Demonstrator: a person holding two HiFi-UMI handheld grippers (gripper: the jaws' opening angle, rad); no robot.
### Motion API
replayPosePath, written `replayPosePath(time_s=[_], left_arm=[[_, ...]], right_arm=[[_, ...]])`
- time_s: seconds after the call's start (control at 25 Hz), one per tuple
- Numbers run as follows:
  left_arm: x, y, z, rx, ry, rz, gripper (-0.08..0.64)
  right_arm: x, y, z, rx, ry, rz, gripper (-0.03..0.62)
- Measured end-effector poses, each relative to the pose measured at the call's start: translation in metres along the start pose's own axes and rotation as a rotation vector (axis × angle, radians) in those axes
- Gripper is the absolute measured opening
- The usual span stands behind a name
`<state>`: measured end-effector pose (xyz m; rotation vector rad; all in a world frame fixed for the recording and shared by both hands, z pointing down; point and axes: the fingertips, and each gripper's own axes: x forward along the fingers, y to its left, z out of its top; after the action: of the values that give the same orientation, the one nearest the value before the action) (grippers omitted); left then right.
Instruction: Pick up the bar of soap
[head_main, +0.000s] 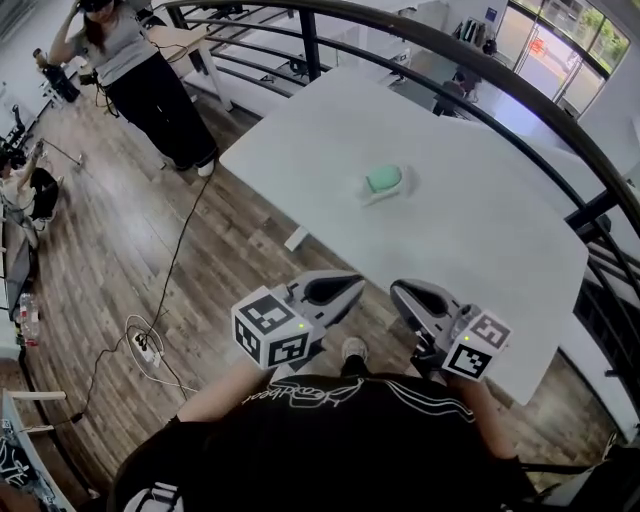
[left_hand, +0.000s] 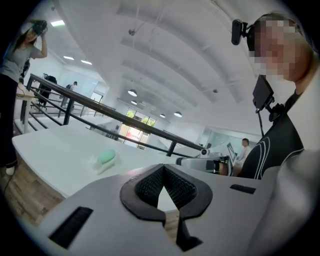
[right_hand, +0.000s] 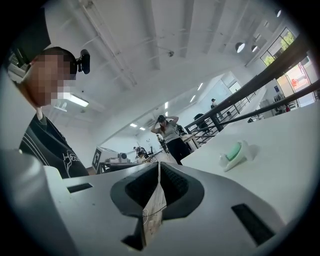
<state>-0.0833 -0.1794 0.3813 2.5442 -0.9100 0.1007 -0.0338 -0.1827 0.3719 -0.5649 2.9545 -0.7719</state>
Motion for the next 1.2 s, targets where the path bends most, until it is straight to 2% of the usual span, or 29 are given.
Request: replayPosePath(time_s=[0.16, 0.44, 0.56, 0.76, 0.96, 1.2], left_arm=[[0.042, 0.03, 0.011, 0.009, 0.03, 0.0, 0.008], [0.1, 0.049, 0.034, 0.046, 0.062, -0.014, 0.008], [0.108, 0.05, 0.043, 0.058, 0.068, -0.01, 0.008], [0.111, 0.042, 0.039, 0.069, 0.081, -0.022, 0.008], [0.111, 0.049, 0.031, 0.121, 0.117, -0.005, 0.008], [0.115, 0.075, 0.033, 0.104, 0.123, 0.001, 0.008]], right_arm=[[0.009, -0.05, 0.014, 0.021, -0.005, 0.009, 0.018], [0.006, -0.104, 0.049, 0.008, -0.016, 0.024, 0.018], [0.004, -0.109, 0.059, 0.005, -0.022, 0.031, 0.018], [-0.003, -0.11, 0.054, 0.009, -0.029, 0.03, 0.018], [-0.001, -0.115, 0.054, 0.008, -0.04, 0.034, 0.018], [0.008, -0.129, 0.056, 0.02, -0.048, 0.026, 0.018]])
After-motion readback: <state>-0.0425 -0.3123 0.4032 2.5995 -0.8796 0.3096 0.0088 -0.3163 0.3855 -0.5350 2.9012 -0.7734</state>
